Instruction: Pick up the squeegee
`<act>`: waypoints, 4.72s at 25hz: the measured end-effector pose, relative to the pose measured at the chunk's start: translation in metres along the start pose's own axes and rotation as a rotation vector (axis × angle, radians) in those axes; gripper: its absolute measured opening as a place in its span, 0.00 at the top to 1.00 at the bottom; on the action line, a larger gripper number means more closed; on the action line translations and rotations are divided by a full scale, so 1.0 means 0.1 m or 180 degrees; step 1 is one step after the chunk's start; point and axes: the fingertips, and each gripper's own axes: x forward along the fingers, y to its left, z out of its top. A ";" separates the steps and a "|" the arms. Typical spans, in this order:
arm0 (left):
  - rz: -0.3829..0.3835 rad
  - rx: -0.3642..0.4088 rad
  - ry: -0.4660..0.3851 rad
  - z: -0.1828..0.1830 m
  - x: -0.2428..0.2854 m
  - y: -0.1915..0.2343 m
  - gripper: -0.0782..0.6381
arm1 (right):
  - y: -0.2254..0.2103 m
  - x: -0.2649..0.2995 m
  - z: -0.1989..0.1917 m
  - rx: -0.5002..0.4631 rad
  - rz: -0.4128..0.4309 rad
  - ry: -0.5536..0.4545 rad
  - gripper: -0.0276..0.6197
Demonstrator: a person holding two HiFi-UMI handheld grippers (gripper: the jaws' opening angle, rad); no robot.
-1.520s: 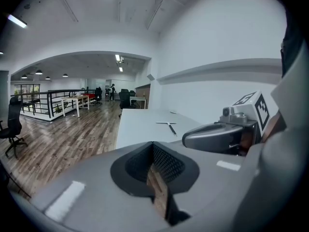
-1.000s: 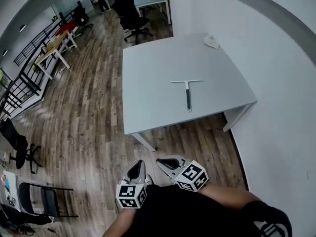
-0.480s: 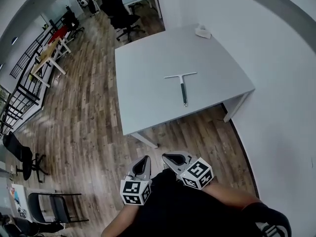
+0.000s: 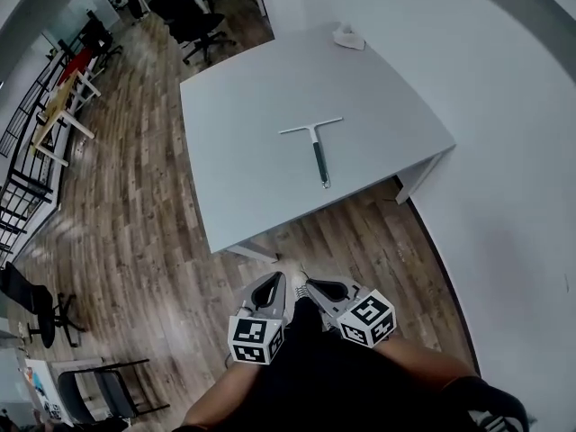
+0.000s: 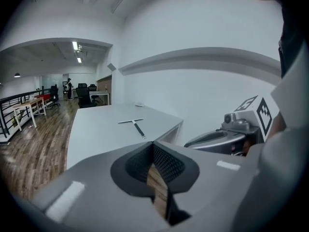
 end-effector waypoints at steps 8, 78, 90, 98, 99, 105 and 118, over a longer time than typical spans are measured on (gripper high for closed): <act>-0.0173 -0.0090 0.0081 0.05 0.28 0.25 0.88 | -0.41 0.15 0.13 0.0164 -0.0334 0.0039 0.95; -0.0115 -0.0613 -0.0068 0.92 2.37 1.17 0.88 | -2.55 1.12 1.33 -0.0438 -0.0294 0.0541 0.95; 0.0352 -0.0648 0.0010 1.07 2.60 1.02 0.88 | -2.97 1.00 1.53 -0.0417 0.0103 0.0544 0.95; 0.0706 -0.0710 0.0061 1.14 2.67 0.85 0.88 | -3.17 0.87 1.55 -0.0348 0.0372 0.0553 0.95; 0.0747 -0.0719 0.0069 1.14 2.67 0.83 0.88 | -3.20 0.86 1.53 -0.0319 0.0402 0.0555 0.95; 0.0867 -0.0607 0.0236 1.04 2.61 0.72 0.88 | -3.30 0.93 1.39 -0.0132 0.0470 0.0616 0.95; 0.0502 -0.0647 0.0514 0.85 3.02 1.10 0.88 | -3.78 1.54 0.99 0.0199 -0.0019 0.1102 0.95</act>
